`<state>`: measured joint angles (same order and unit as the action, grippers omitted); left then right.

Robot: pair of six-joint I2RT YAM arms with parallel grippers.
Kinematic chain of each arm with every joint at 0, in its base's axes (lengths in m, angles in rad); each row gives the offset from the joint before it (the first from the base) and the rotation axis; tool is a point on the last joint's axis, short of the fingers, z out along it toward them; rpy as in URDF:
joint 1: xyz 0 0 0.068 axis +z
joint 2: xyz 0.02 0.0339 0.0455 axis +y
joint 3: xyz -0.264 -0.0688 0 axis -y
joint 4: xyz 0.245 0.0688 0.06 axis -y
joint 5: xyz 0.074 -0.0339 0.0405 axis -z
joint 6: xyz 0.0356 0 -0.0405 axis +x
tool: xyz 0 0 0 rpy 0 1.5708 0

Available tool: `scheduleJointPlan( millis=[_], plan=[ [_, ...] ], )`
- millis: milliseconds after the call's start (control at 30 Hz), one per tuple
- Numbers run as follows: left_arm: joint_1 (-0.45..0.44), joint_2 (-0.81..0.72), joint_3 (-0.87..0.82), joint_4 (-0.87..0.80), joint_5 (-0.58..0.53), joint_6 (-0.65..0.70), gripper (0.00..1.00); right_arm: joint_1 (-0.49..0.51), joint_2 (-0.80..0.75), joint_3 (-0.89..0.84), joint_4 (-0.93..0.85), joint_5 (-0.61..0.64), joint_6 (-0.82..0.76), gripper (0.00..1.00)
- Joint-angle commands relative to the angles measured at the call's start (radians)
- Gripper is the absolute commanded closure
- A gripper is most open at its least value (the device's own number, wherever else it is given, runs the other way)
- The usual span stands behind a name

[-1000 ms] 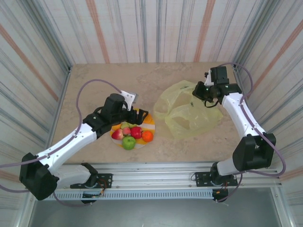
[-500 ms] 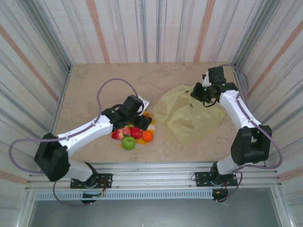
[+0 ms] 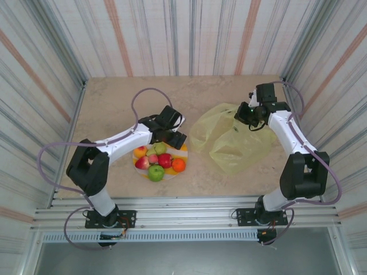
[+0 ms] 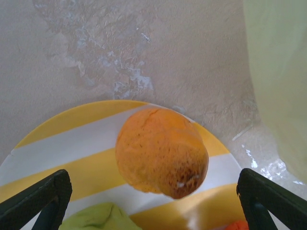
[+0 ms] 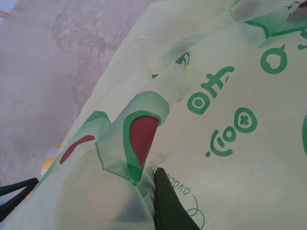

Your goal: Place the fruits into the plastic bag

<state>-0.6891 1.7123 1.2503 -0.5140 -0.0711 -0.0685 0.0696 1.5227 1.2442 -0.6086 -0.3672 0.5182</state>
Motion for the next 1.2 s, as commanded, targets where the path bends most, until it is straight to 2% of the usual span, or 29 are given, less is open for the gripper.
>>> scheduleJointPlan(
  millis=[0, 367, 800, 1000, 1167],
  plan=[
    [0.002, 0.049, 0.064, -0.049, 0.023, 0.036, 0.06, -0.007, -0.04, -0.015, 0.003, -0.012, -0.016, 1.0],
    [0.002, 0.159, 0.114, -0.094, 0.029, 0.02, 0.1, -0.009, -0.042, -0.031, 0.016, -0.025, -0.008, 1.0],
    [0.003, 0.225, 0.144, -0.087, 0.03, 0.007, 0.3, -0.008, -0.042, -0.052, 0.031, -0.041, 0.0, 1.0],
    [0.003, 0.156, 0.111, -0.039, 0.026, 0.002, 0.43, -0.004, -0.05, -0.072, 0.056, -0.058, 0.029, 1.0],
    [-0.003, 0.0, 0.033, 0.016, 0.03, -0.033, 0.46, 0.004, -0.067, -0.102, 0.118, -0.074, 0.095, 1.0]
  ],
)
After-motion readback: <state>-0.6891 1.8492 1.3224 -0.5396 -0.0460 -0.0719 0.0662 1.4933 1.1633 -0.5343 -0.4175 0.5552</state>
